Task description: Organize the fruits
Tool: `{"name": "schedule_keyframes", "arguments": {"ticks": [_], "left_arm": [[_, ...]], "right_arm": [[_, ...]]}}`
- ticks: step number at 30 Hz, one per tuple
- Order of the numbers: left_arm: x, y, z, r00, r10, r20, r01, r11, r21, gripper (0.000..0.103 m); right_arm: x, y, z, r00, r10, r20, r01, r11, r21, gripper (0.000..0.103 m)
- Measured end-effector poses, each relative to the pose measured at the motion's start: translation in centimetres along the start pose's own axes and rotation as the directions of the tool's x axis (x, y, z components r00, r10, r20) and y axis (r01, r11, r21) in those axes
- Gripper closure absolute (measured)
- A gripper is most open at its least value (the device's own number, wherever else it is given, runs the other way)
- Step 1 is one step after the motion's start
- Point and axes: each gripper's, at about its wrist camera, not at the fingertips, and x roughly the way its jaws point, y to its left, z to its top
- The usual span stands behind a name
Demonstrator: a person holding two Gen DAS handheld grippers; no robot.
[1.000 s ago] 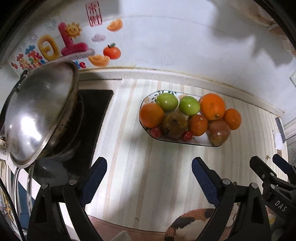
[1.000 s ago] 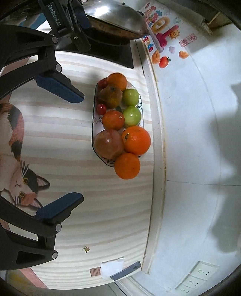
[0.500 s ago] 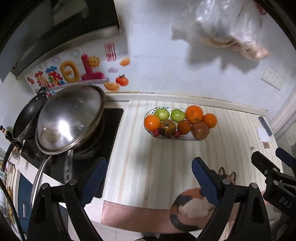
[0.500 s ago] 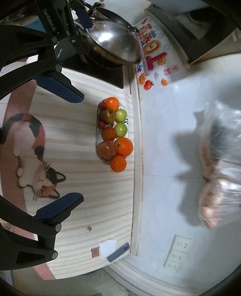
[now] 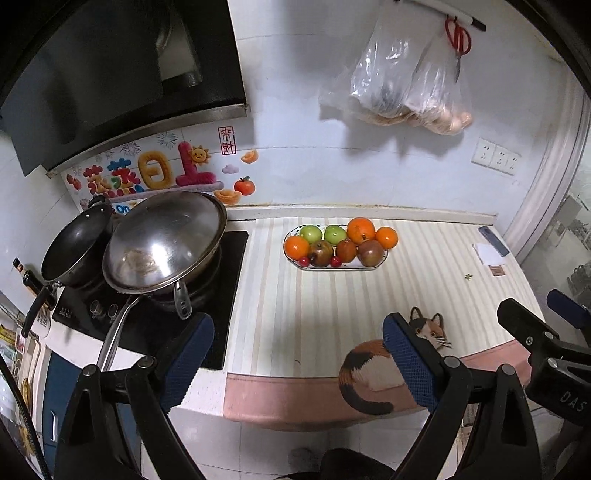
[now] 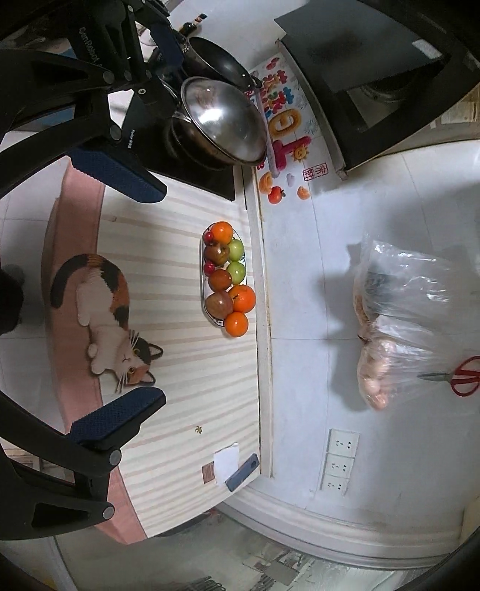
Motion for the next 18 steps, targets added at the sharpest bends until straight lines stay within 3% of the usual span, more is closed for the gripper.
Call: {"name": "schedule_keyframes", "arguments": {"ticks": [10,18], "left_arm": [[-3.2,-0.5,-1.6,1.0,-0.02,0.018,0.02,1.0,-0.019,0.009],[-3.7,-1.4,-2.1,1.0,-0.01,0.017,0.011,0.999,-0.036,0.009]], "right_arm": [[-4.3,-0.2,-0.8,0.999,0.039,0.038,-0.038,0.999,-0.018,0.001],[-4.8,-1.0,-0.9,0.997,0.063,0.035,-0.062,0.998,-0.021,0.001]]}}
